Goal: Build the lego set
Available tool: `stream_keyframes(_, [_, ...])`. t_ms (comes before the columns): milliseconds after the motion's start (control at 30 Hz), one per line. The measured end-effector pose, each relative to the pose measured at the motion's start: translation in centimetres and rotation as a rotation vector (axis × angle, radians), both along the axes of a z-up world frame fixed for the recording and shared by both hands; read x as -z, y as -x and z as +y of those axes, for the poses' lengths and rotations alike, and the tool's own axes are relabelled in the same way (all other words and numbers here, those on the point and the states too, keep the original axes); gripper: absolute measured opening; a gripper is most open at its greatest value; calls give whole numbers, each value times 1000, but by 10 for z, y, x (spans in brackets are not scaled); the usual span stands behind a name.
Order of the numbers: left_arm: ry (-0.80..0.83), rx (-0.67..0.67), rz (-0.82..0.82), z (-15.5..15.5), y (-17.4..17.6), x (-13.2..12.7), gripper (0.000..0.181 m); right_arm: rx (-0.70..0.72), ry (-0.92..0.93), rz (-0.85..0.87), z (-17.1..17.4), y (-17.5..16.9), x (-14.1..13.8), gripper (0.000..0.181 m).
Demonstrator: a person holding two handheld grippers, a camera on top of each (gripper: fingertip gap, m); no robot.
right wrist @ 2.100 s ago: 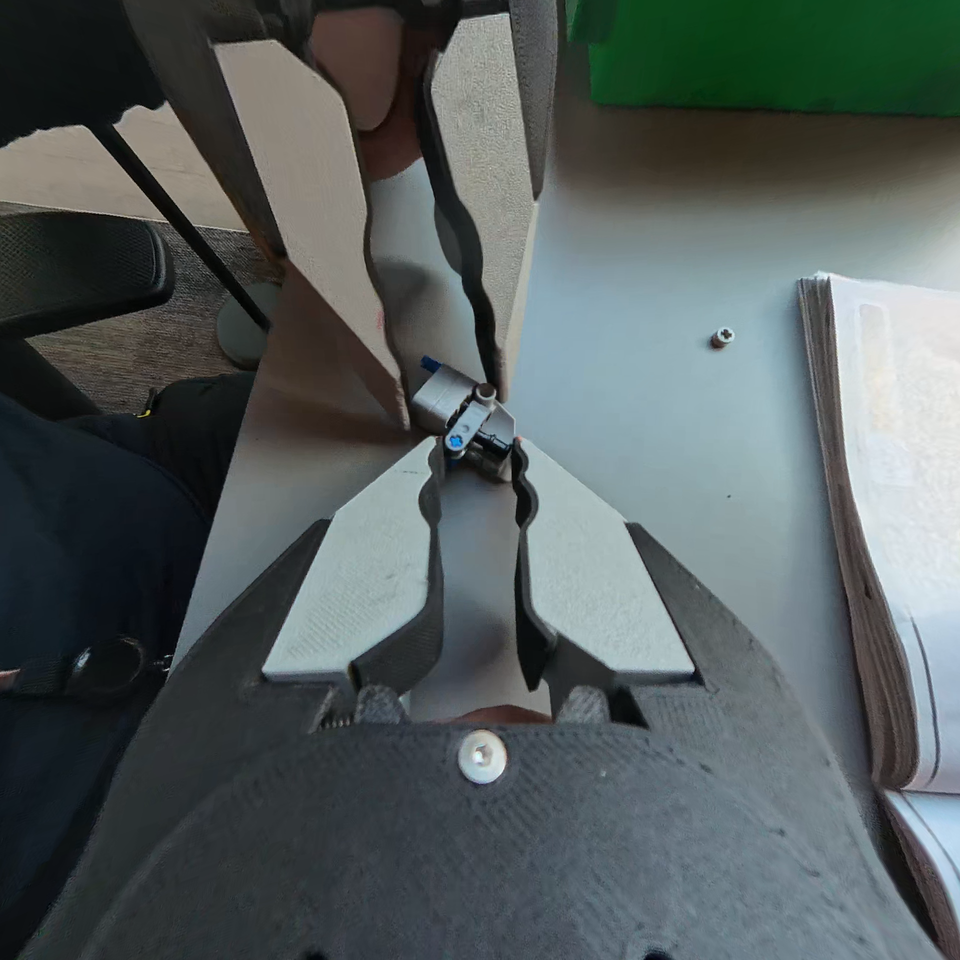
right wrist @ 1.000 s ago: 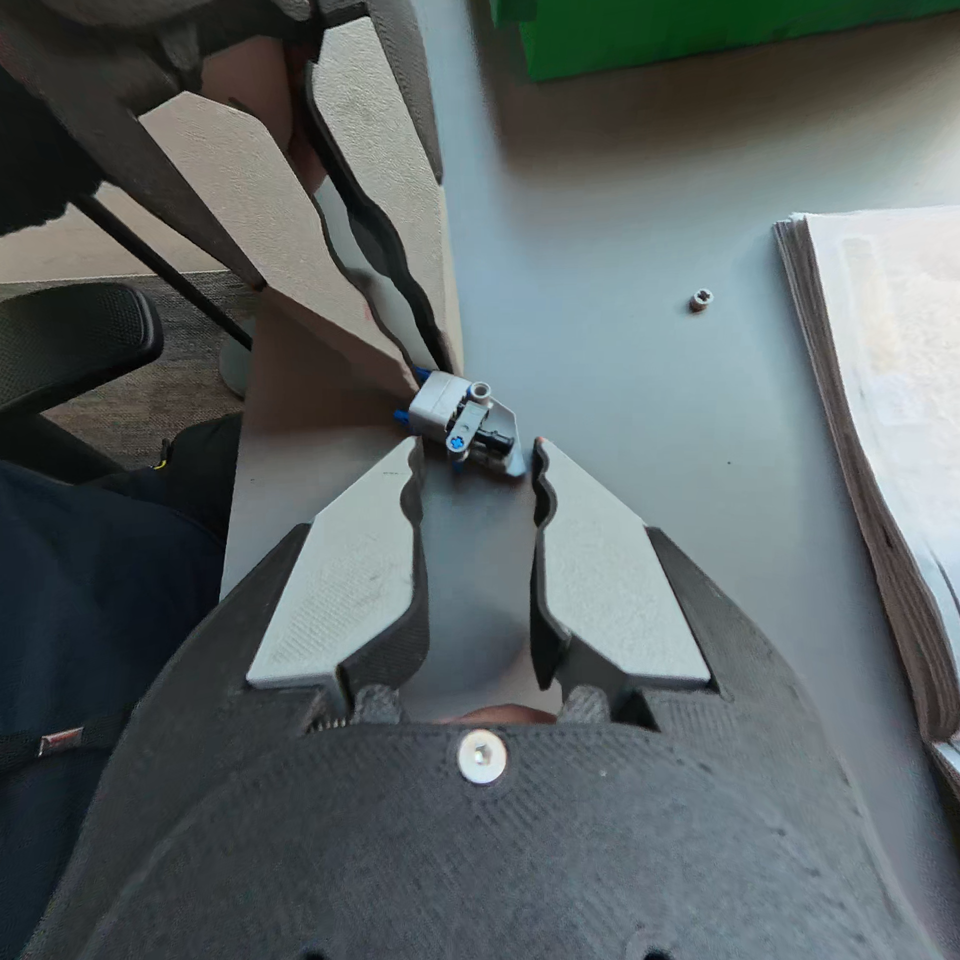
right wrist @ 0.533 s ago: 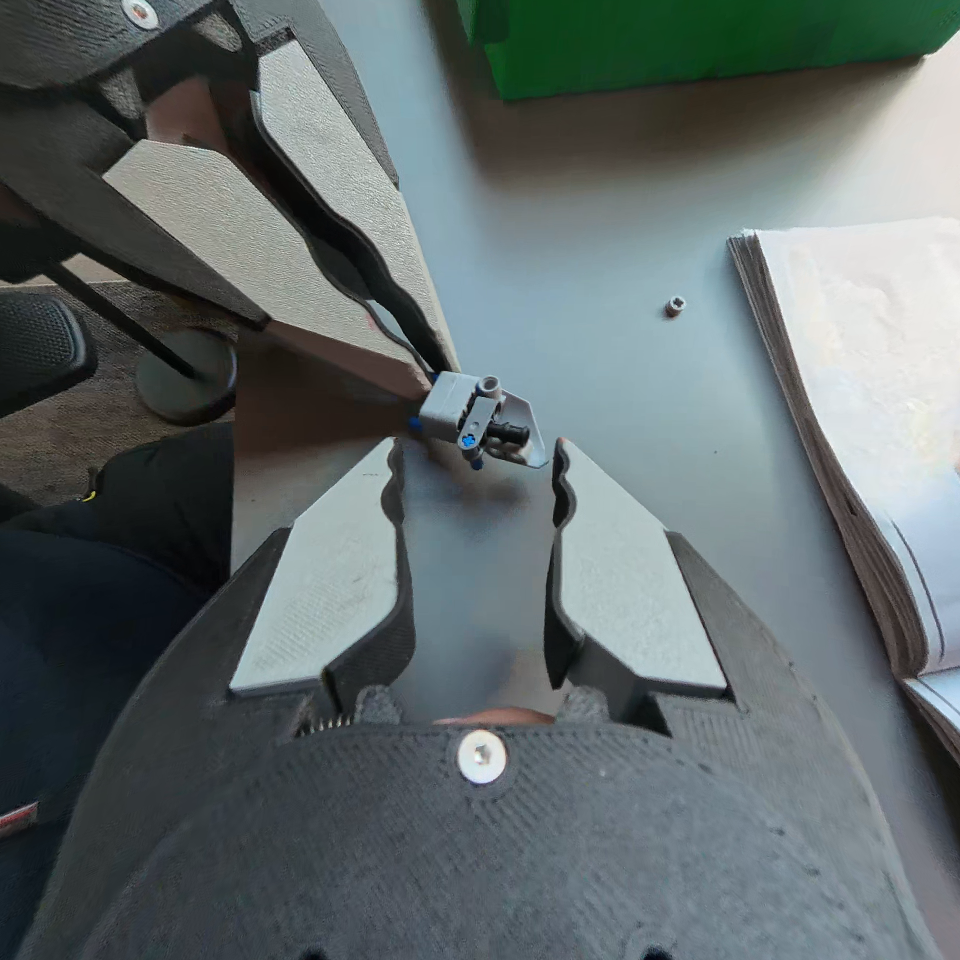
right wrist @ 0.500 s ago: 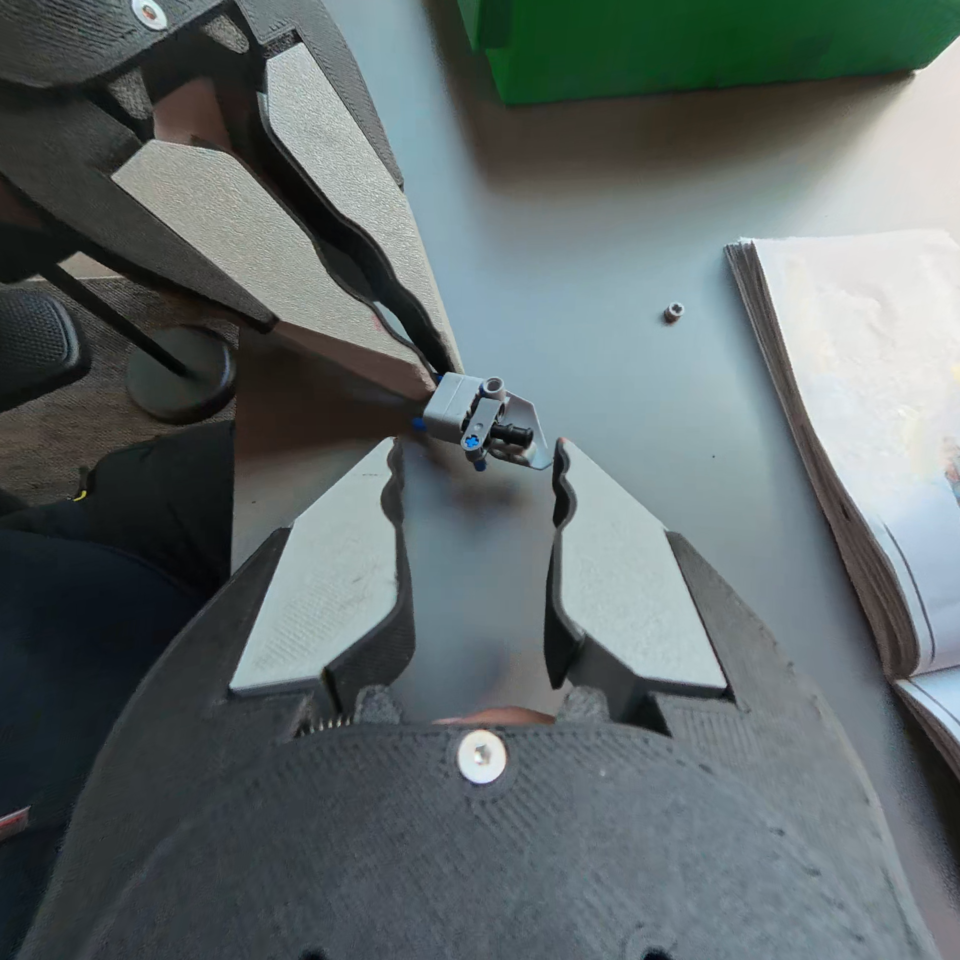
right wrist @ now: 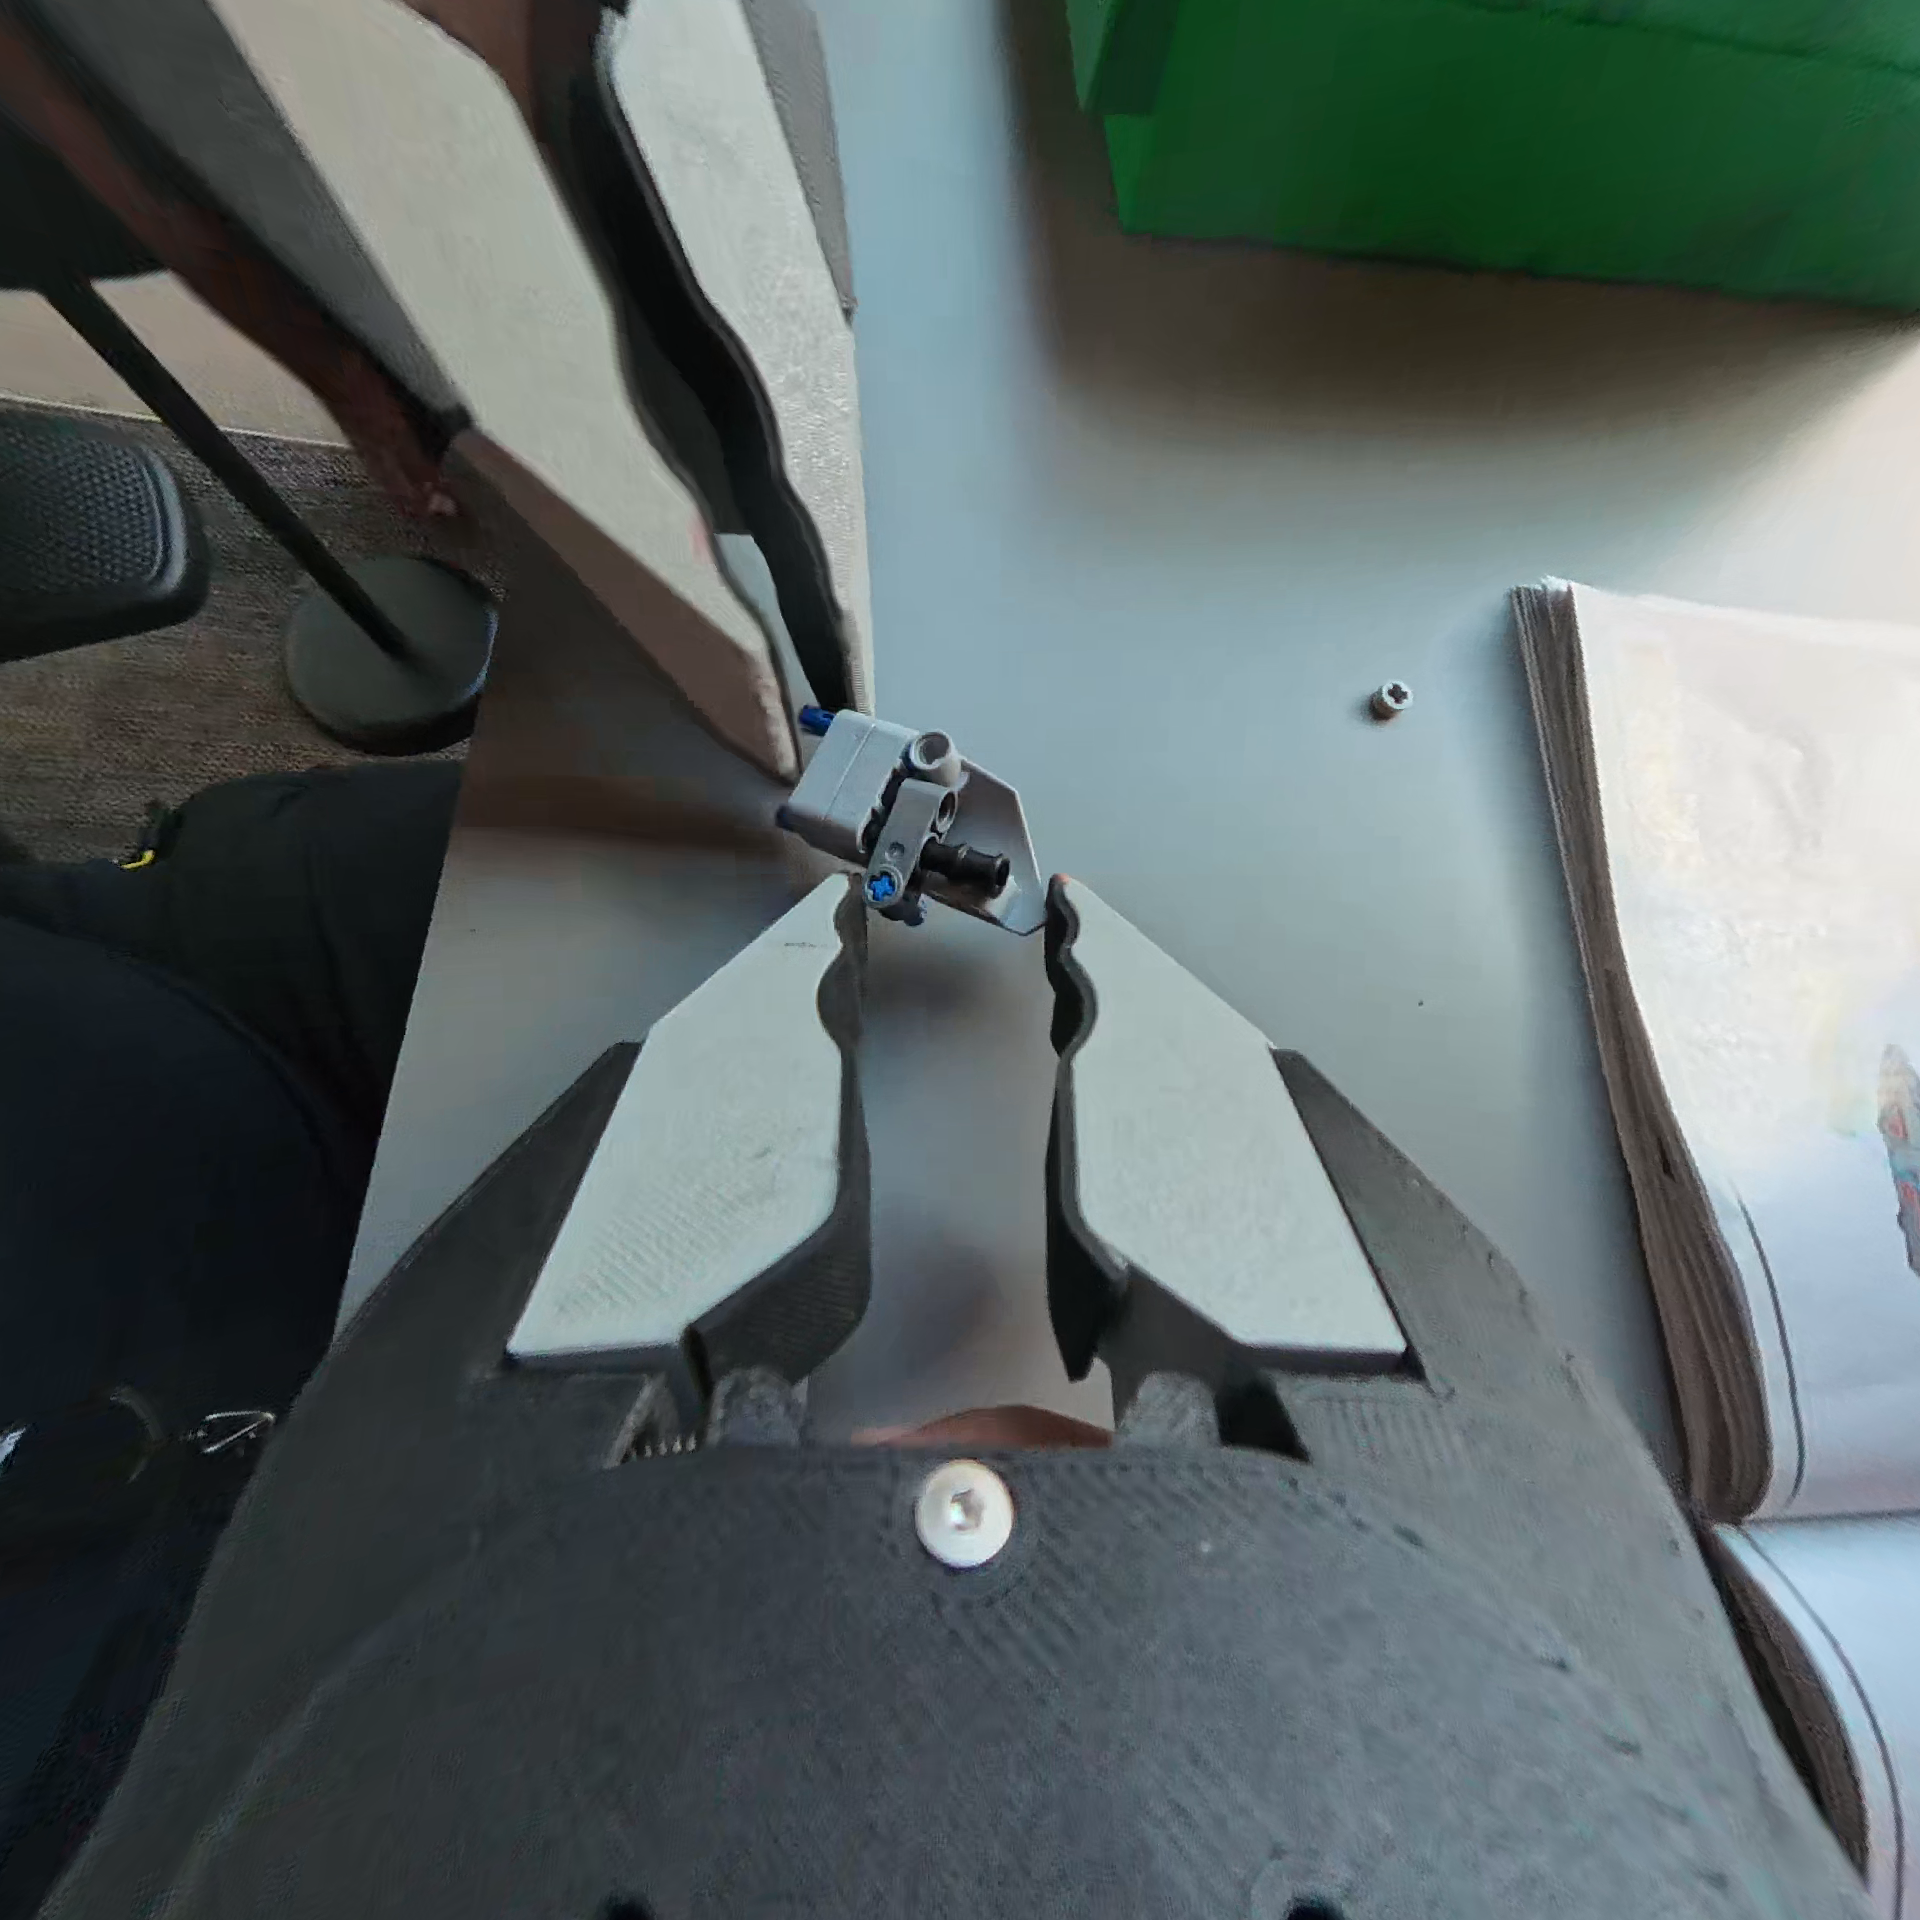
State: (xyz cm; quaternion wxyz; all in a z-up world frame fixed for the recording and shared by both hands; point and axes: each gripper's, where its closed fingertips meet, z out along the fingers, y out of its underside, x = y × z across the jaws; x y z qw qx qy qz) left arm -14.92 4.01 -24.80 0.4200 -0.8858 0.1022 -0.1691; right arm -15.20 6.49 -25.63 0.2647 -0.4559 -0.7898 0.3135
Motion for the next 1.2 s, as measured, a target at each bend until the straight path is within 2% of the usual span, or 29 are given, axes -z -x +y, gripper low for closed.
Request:
stream_keyframes(33, [17, 7, -44, 0, 3, 1, 9, -11, -4, 2, 0, 1, 0, 31])
stream_keyframes(200, [75, 111, -309, -1, 8, -11, 29, -57, -36, 21, -3, -1, -1, 30])
stream_keyframes(267, [153, 161, -405, -2, 4, -12, 43, -87, -48, 29, -6, -3, -1, 30])
stream_keyframes(333, [205, 226, -442, -2, -6, -12, 36, -110, -71, 41, -7, -3, -2, 30])
stream_keyframes(367, [229, 255, -431, -3, -11, -10, 24, -119, -73, 45, -8, -4, -2, 30])
stream_keyframes(433, [269, 275, -365, -2, -16, -1, 15, -117, -74, 38, -6, -5, -2, 31])
stream_keyframes(567, [228, 246, -356, 10, -18, -4, 12, -66, -95, 47, 9, -7, -2, 33])
stream_keyframes(633, [183, 213, -418, 16, -18, -12, 12, -18, -141, 73, 20, -8, -5, 51])
stream_keyframes(767, [95, 132, -501, 27, -12, -26, 12, 14, -227, 164, 26, -14, -18, 61])
stream_keyframes(900, [40, 87, -552, 35, -14, -35, 12, 32, -244, 296, 21, -15, -47, 47])
stream_keyframes(1100, [7, 86, -557, 41, -27, -39, 12, 52, -225, 307, 27, -16, -50, 50])
stream_keyframes(1200, [4, 94, -565, 41, -33, -40, 12, 13, -184, 345, 24, -17, -56, 50])
